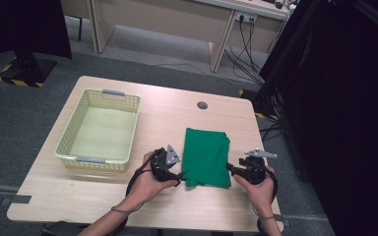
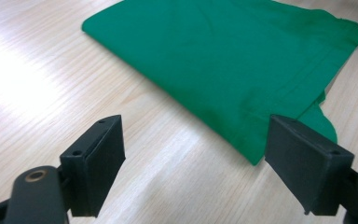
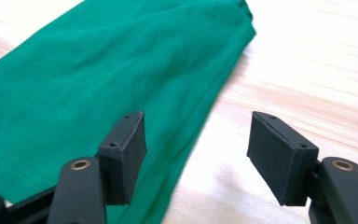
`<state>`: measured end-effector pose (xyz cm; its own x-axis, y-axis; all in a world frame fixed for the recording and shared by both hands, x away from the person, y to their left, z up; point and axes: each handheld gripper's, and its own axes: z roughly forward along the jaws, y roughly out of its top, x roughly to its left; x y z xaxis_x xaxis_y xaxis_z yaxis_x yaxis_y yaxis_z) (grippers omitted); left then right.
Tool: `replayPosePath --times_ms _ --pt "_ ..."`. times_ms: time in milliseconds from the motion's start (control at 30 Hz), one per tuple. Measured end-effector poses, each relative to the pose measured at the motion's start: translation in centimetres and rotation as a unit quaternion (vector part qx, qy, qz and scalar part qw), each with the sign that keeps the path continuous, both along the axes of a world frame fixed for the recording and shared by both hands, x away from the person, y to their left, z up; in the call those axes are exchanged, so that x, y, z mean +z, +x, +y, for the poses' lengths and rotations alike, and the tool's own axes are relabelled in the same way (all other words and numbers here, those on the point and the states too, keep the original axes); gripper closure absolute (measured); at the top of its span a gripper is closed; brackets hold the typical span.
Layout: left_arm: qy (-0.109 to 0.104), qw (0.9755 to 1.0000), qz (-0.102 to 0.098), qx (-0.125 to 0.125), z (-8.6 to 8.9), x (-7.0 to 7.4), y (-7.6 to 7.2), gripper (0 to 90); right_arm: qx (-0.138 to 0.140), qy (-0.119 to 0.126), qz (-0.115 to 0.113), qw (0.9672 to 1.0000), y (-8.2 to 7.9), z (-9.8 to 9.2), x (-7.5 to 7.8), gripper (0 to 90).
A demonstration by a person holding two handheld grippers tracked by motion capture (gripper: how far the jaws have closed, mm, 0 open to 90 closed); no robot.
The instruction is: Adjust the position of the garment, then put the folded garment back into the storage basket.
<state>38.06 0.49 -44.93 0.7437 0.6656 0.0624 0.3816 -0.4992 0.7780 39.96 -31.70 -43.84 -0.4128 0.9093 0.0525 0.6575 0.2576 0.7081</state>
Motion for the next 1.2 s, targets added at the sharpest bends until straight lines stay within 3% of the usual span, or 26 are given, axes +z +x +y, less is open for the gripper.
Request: replayPosePath --times_ms 200,867,1200 --pt "-0.005 1.0000 -0.003 0.006 0.8 0.2 -0.5 18.8 -0.018 0.006 0.000 0.9998 0.0 -0.8 0.0 34.4" --pt "0.002 1.0000 -0.001 0.005 0.7 -0.2 -0.6 18.3 -0.022 0.012 0.000 0.9997 -0.1 -0.9 -0.1 32.7" --pt "-0.001 1.0000 0.000 0.005 0.6 -0.5 -0.5 18.1 -0.025 0.011 0.002 0.9996 1.1 -0.9 0.2 32.6"
